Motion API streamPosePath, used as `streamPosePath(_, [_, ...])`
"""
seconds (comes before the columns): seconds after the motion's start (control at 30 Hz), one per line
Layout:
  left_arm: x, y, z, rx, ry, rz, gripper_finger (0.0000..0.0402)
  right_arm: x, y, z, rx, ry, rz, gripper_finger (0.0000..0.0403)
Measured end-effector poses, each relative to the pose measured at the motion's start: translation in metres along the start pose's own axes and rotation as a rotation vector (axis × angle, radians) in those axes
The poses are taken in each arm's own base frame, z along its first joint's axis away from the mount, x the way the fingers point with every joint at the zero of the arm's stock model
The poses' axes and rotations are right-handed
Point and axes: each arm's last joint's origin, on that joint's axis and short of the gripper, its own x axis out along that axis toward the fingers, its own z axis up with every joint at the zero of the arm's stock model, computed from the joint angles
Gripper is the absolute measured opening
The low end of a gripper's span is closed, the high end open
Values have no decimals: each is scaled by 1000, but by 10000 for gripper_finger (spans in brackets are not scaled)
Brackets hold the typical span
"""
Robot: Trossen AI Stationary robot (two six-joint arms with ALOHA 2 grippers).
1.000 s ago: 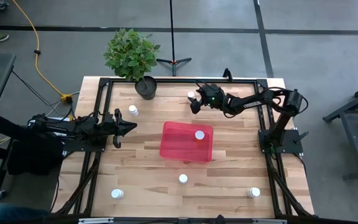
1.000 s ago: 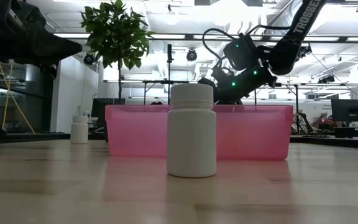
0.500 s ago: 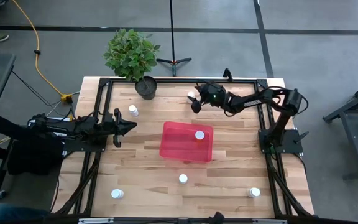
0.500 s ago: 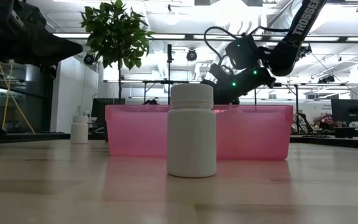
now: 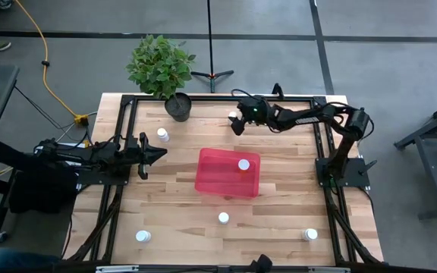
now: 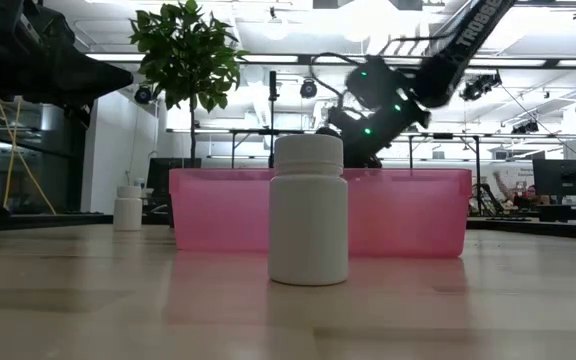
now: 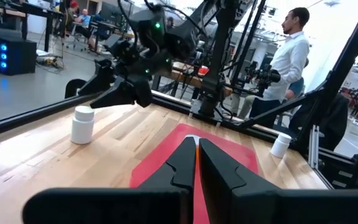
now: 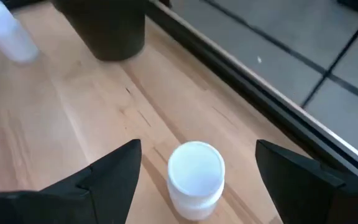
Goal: Pick and place pill bottles into a basket
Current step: Put the white medicine bottle into the bin
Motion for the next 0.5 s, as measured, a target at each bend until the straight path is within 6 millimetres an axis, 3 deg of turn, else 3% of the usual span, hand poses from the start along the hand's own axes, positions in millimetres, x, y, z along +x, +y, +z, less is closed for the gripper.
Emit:
streamPosePath(0.3, [0, 0, 0, 0, 0, 1, 58, 19, -2, 36, 44, 126, -45, 307])
streamPosePath(0.5, [0, 0, 0, 0, 0, 1, 58, 29, 0, 39, 104, 279, -32, 307])
